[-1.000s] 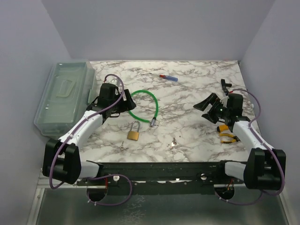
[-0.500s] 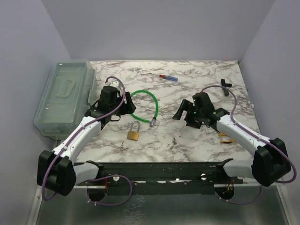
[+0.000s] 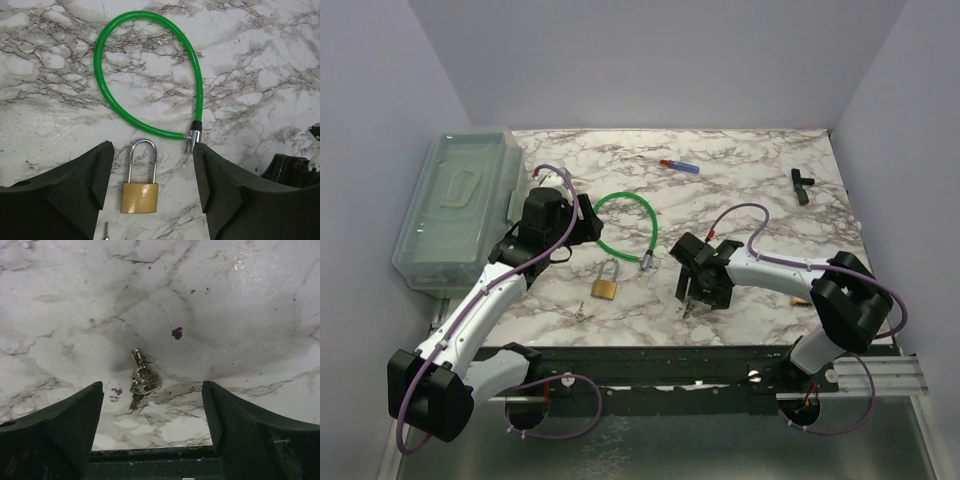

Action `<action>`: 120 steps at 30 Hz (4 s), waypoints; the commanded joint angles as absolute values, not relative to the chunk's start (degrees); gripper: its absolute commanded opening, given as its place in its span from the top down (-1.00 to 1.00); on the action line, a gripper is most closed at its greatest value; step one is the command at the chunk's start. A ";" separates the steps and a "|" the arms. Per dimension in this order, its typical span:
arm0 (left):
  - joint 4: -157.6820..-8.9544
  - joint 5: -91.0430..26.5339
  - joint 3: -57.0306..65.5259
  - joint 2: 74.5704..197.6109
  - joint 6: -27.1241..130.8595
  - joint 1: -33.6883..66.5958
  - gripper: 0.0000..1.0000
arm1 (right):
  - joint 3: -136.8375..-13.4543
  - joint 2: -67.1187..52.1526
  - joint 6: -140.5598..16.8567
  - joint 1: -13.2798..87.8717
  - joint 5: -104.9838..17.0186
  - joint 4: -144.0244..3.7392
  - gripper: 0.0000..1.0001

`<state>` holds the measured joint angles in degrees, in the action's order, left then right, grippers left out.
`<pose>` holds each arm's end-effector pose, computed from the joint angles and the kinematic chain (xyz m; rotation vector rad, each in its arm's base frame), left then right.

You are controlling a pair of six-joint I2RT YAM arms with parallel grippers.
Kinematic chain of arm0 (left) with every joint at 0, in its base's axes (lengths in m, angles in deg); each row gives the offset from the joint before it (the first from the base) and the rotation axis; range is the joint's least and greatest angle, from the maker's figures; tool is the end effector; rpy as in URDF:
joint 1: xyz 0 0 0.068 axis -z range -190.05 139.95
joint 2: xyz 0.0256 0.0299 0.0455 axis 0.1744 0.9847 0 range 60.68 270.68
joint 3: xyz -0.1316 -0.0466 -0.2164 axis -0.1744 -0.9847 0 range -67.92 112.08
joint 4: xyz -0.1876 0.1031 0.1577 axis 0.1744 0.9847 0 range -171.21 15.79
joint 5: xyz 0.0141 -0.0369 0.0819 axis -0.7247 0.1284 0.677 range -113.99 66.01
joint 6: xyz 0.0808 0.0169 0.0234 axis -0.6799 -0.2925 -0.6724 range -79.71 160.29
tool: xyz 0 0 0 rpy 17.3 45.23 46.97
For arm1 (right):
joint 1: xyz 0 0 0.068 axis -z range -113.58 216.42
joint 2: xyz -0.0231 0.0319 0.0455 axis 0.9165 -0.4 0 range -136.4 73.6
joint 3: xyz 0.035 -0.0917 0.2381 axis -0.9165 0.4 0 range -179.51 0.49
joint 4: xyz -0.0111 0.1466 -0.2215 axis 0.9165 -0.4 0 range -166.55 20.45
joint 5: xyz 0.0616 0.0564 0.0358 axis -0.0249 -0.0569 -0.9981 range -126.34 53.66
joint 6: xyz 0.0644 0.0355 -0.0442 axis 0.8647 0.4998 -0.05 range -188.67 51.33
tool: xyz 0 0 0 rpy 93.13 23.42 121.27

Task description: Unlock with the key

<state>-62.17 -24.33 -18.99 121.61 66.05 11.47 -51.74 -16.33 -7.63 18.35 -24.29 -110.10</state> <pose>0.2643 -0.1047 0.2600 -0.0763 2.1513 -0.4937 0.2015 0.2008 0.1116 0.3526 2.8298 0.0643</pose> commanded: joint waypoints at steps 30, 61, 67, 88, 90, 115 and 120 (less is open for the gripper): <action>-61.88 -20.74 -20.02 119.13 64.47 11.76 -0.35 | -54.01 -24.93 -5.22 12.23 -22.48 -111.90 0.35; -78.72 -35.07 -28.16 110.48 76.30 18.17 -0.24 | -48.02 -6.47 9.45 12.07 -17.50 -104.14 0.99; -86.35 -26.22 -35.14 109.62 81.30 28.84 -0.23 | -48.54 -1.49 10.50 12.11 -14.39 -104.95 1.00; -67.81 2.49 -27.16 104.83 53.03 47.09 -0.29 | -53.80 -14.25 -9.58 10.88 -20.37 -113.02 -0.20; -67.90 2.34 -28.92 103.13 53.30 47.09 -0.29 | -54.94 -17.01 -11.44 10.88 -20.00 -113.92 -0.20; -64.52 -5.50 -29.43 111.20 53.40 47.16 -0.30 | -53.74 -25.79 -15.83 10.88 -23.61 -107.88 0.81; -64.59 -10.74 -29.17 112.15 55.32 47.15 -0.30 | -53.94 -23.33 -14.91 10.88 -22.74 -107.22 1.00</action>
<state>-65.07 -4.53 -29.92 112.10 54.11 46.99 -56.57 -22.78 -16.55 11.20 -23.17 -109.88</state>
